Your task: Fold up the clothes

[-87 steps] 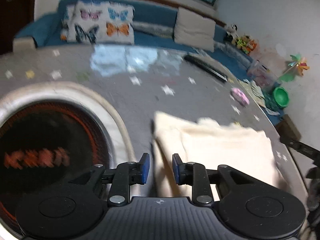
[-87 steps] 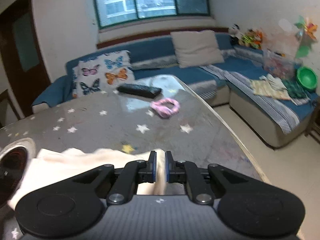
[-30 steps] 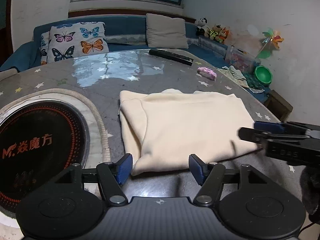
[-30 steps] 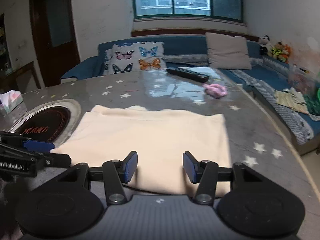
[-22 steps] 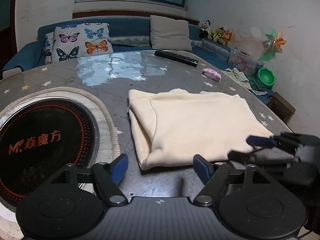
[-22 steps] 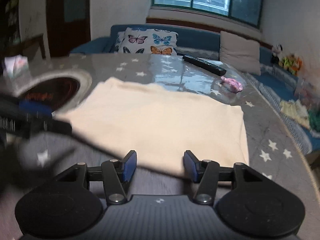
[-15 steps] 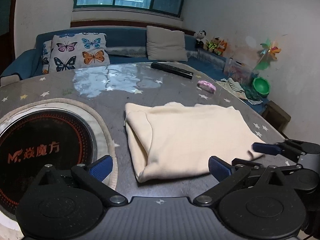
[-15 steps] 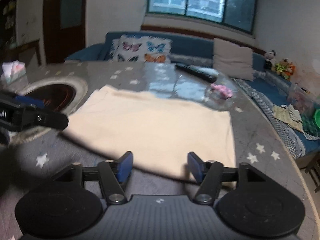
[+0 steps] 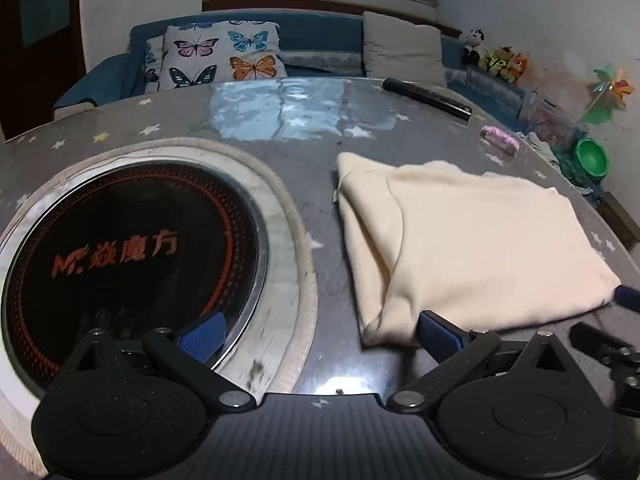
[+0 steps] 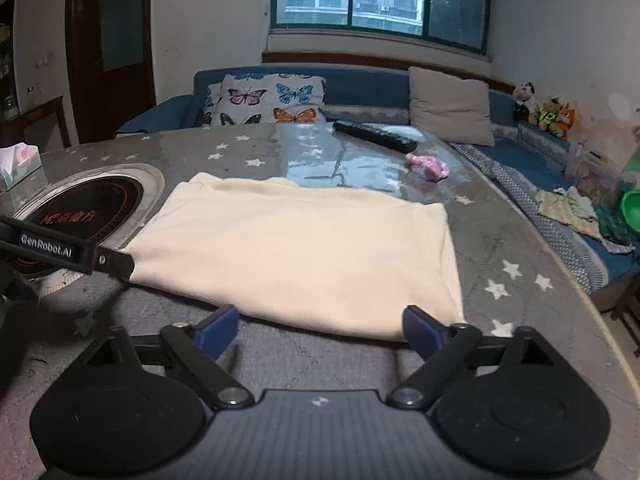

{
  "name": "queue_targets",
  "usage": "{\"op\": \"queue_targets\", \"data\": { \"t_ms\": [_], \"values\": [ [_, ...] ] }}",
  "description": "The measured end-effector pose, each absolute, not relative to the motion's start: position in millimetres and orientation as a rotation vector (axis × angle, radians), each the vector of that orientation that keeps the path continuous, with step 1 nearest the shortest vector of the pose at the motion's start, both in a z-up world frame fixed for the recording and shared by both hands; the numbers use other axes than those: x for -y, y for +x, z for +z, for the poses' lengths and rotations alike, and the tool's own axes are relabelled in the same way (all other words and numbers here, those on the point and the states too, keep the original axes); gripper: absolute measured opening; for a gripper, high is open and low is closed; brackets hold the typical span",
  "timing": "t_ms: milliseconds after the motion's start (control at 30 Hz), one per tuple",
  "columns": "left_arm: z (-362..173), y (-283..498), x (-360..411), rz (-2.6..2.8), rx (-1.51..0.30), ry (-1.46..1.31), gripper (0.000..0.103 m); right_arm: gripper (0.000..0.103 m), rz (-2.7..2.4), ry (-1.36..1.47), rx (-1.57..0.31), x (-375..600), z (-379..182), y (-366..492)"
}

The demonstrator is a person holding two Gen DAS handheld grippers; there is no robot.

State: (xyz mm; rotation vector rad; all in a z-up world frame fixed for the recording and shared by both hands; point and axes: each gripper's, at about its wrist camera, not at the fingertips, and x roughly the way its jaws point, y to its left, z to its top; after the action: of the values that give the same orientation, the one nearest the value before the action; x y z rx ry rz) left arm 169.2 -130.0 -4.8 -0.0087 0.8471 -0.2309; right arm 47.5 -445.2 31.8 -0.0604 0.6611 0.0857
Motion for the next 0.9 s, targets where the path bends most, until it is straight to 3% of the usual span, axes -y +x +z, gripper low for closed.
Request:
{"op": "queue_targets", "data": {
  "t_ms": [67, 900],
  "values": [
    [-4.8, 164.6, 128.1, -0.226, -0.851, -0.010, 0.103, 0.103, 0.078, -0.062, -0.644, 444.3, 35.8, 40.1],
    [18.1, 93.9, 119.1, -0.283, -0.786, -0.018, 0.103, 0.103, -0.019, 0.027, -0.721, 428.3, 20.0, 4.6]
  ]
}}
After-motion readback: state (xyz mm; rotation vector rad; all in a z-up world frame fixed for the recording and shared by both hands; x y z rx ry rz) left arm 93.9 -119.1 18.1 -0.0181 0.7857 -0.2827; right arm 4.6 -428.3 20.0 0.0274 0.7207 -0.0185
